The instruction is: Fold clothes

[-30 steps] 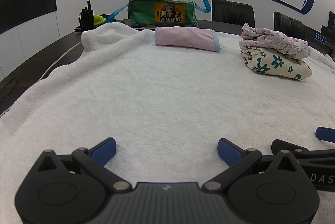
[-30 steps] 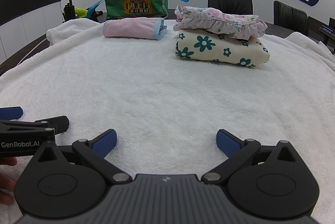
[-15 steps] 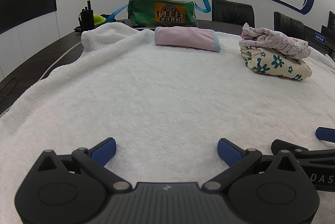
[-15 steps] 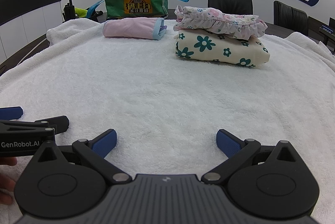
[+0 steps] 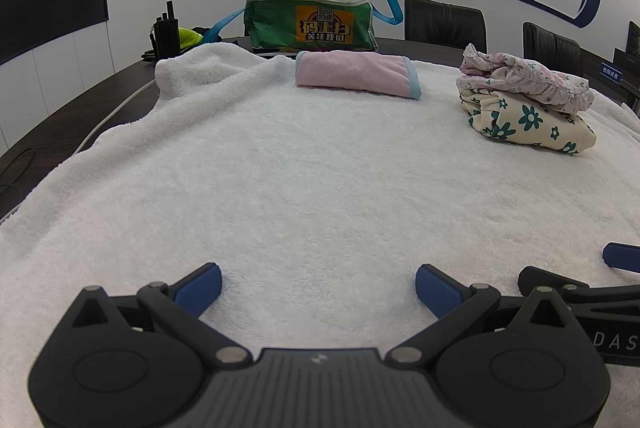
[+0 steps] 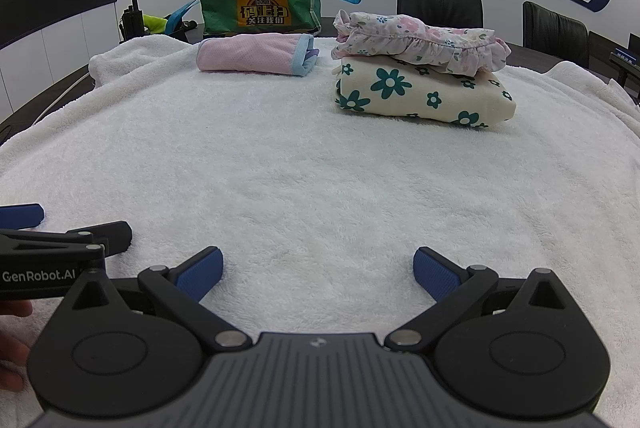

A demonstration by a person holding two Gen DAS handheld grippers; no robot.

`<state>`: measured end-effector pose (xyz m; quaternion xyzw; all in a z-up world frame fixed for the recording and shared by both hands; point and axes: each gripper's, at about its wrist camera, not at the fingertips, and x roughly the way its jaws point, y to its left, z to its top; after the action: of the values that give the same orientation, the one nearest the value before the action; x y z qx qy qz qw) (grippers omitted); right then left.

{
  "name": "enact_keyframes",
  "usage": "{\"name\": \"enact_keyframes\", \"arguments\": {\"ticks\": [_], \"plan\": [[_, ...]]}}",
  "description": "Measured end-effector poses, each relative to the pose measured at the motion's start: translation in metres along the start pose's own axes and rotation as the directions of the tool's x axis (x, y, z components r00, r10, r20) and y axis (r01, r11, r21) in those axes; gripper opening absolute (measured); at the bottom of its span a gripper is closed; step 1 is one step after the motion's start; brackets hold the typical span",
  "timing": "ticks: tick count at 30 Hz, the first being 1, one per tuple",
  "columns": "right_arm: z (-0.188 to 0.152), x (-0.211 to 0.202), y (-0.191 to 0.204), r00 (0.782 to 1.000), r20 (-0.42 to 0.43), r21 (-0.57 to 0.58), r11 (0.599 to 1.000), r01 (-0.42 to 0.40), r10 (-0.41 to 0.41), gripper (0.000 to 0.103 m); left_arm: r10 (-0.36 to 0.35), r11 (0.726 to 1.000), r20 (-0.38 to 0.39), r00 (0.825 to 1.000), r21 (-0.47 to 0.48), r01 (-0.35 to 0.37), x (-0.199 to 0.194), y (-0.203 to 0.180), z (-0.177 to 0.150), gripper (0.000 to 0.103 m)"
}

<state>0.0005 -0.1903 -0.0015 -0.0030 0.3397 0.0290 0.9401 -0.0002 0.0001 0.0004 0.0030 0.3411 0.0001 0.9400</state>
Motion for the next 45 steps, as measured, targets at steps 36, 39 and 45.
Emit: {"name": "enact_keyframes", "arguments": {"ticks": [36, 39, 45], "plan": [[0.113, -0.066, -0.015, 0.890, 0.341, 0.005, 0.947, -0.323, 0.302, 0.103, -0.264, 0.924, 0.222, 0.939, -0.221, 0.312, -0.043, 0.097, 0.115, 0.103], [0.186, -0.028, -0.017, 0.879, 0.320, 0.049, 0.920, -0.389, 0.355, 0.103, -0.327, 0.898, 0.172, 0.929, -0.251, 0.363, 0.017, 0.118, 0.178, 0.103], [0.266, 0.128, 0.013, 0.964, 0.005, 0.133, 0.955, -0.266, 0.267, 0.100, -0.287, 0.917, 0.160, 0.944, -0.238, 0.319, 0.136, 0.099, 0.232, 0.101]]}}
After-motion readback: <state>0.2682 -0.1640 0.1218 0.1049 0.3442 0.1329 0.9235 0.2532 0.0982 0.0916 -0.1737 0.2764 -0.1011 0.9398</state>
